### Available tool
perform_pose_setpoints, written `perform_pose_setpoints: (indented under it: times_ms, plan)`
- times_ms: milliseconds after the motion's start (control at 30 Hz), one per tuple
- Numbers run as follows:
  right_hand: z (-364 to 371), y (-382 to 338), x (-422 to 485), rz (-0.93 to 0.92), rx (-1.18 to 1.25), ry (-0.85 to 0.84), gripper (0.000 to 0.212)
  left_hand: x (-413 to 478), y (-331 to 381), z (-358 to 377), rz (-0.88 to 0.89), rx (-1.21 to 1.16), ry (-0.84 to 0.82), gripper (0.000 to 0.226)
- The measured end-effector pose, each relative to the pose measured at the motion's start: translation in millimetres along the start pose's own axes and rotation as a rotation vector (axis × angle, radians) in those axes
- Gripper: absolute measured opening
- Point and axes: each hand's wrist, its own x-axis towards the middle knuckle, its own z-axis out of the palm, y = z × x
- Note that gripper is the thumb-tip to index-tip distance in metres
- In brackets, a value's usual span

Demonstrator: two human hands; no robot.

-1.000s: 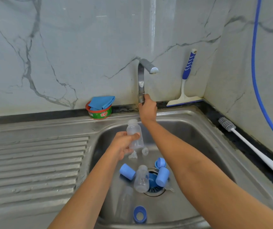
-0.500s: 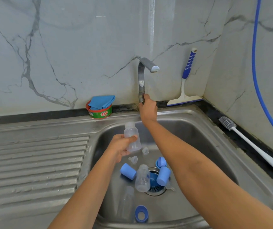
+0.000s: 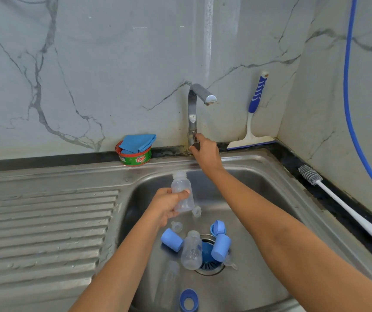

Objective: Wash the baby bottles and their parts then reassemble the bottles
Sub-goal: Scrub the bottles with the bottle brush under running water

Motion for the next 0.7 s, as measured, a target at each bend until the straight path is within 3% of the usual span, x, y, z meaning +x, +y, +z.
perform_pose_setpoints:
  times_ms: [700]
  plan:
    - [-1.5,5.6,4.8,-0.076,-0.063,-0.022,0.037,2.1,-4.1,7.5,0.010,0.023,-0.023,0.036]
